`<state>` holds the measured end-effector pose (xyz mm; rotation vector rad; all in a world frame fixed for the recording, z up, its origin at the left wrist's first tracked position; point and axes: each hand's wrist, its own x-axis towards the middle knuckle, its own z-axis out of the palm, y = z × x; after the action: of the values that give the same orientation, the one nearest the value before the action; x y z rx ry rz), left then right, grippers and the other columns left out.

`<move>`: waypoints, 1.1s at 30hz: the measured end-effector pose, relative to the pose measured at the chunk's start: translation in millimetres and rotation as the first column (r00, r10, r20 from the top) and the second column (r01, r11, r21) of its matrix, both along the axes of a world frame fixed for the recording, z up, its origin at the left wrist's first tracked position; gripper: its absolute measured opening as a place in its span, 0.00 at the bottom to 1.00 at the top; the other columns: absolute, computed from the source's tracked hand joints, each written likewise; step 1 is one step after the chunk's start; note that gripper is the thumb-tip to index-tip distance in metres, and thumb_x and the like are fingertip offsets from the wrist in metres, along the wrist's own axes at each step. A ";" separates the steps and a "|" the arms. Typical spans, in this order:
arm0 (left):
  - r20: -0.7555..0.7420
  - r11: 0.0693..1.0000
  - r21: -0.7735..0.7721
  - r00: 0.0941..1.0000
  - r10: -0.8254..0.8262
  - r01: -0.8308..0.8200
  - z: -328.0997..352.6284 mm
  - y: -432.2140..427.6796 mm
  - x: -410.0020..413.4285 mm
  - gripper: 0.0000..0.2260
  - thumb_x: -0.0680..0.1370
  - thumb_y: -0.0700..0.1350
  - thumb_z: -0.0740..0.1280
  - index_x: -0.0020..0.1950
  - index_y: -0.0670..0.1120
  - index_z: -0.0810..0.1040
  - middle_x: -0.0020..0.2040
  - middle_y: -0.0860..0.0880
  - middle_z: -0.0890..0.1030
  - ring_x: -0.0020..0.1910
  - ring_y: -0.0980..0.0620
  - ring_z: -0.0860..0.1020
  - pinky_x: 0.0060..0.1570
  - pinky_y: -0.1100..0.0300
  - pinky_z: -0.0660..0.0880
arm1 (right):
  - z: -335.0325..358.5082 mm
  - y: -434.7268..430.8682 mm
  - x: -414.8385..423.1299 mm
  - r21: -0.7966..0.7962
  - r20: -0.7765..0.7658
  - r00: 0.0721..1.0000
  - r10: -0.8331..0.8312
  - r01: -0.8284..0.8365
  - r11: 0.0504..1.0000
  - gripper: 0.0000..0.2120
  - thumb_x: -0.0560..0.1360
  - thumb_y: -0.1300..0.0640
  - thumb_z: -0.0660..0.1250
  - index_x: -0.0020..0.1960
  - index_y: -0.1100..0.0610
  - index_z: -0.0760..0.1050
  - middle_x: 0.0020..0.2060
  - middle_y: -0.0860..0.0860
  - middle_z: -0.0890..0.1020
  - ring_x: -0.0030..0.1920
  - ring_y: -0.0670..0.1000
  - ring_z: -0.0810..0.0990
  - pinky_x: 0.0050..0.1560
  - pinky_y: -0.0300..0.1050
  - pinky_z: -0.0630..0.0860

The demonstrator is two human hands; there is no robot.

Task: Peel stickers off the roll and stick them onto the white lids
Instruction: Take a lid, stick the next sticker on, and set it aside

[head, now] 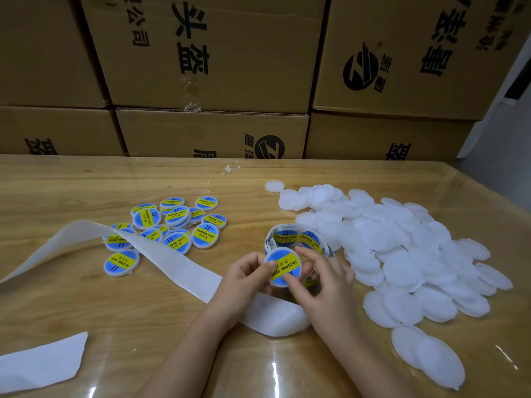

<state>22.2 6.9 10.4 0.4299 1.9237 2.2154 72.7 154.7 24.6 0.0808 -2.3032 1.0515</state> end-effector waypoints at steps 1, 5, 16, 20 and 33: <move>0.002 1.000 -0.006 1.000 0.012 -0.012 0.4 0.0 -0.4 0.11 0.71 0.51 0.67 0.35 0.45 0.73 0.30 0.50 0.76 0.30 0.55 0.74 0.33 0.66 0.72 | 0.2 -2.3 1.4 0.011 0.005 1.000 0.012 -0.012 1.000 0.20 0.66 0.45 0.71 0.57 0.41 0.72 0.34 0.37 0.74 0.49 0.34 0.69 0.56 0.46 0.64; 0.018 0.999 0.022 0.999 0.032 -0.032 1.3 2.5 0.8 0.12 0.71 0.53 0.65 0.31 0.49 0.71 0.29 0.51 0.72 0.29 0.58 0.70 0.30 0.68 0.69 | 3.5 -8.2 4.2 0.039 -0.004 0.998 0.070 -0.069 0.997 0.21 0.66 0.38 0.64 0.58 0.39 0.71 0.49 0.26 0.71 0.52 0.28 0.64 0.53 0.43 0.65; 0.084 0.995 0.093 0.996 -0.039 0.032 7.7 -1.2 5.2 0.23 0.72 0.55 0.68 0.43 0.33 0.76 0.39 0.38 0.78 0.41 0.44 0.73 0.42 0.52 0.68 | 2.2 -2.1 3.8 -0.144 0.060 0.987 0.149 -0.139 0.980 0.07 0.73 0.48 0.65 0.48 0.48 0.79 0.33 0.42 0.76 0.45 0.41 0.75 0.54 0.53 0.70; 0.117 0.994 0.070 0.989 -0.094 0.086 6.2 -5.3 1.6 0.12 0.71 0.51 0.69 0.29 0.49 0.76 0.29 0.49 0.77 0.29 0.54 0.75 0.32 0.63 0.71 | 3.3 -2.4 4.4 -0.206 0.110 0.962 0.252 -0.225 0.952 0.08 0.69 0.46 0.67 0.47 0.44 0.77 0.32 0.41 0.78 0.39 0.49 0.75 0.53 0.61 0.71; -0.012 0.994 0.069 0.997 -0.081 0.082 3.2 0.6 2.0 0.09 0.71 0.44 0.69 0.50 0.43 0.78 0.43 0.48 0.84 0.41 0.54 0.81 0.42 0.62 0.78 | 1.9 11.6 -3.7 -0.389 0.111 0.990 0.091 -0.041 0.920 0.11 0.74 0.54 0.70 0.46 0.36 0.76 0.36 0.45 0.80 0.43 0.54 0.77 0.47 0.53 0.76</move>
<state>24.3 7.5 13.6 0.5211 1.8036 2.2375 69.0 166.3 26.6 -0.0686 -2.1682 1.5685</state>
